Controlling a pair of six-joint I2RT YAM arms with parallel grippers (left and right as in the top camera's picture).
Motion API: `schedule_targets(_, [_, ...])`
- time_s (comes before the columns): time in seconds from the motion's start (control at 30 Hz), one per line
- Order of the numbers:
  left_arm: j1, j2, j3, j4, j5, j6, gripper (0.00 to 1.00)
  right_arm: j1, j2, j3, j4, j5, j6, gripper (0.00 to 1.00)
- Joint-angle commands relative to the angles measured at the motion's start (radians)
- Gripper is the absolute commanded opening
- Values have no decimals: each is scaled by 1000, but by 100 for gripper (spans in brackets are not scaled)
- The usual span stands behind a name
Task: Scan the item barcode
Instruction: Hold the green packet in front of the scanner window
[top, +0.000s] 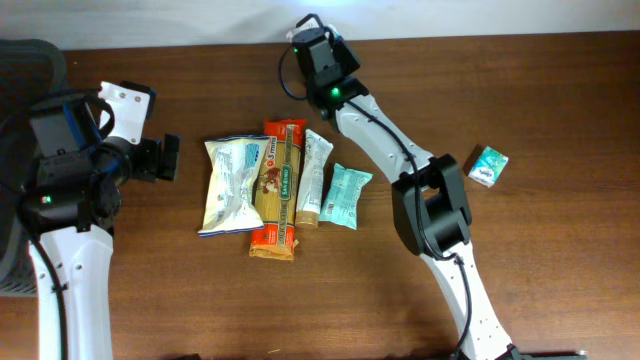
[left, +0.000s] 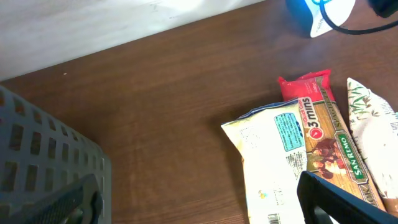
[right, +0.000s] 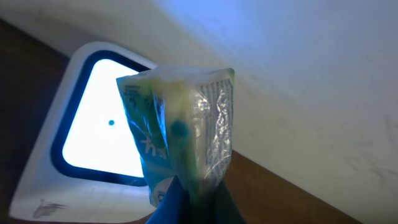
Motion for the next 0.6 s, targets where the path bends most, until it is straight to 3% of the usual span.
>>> schedule_targets(0.0, [4,-11,3,0,0,16,99,-13,-11,7,4,-31,-3,4])
schedule_targets(0.27, [4,-11,3,0,0,16,99,-31,-9,6,6,-200,-4,4])
schedule_targets(0.57, [4,-11,3,0,0,16,99,-61,-8,6,7,-249,-4,4])
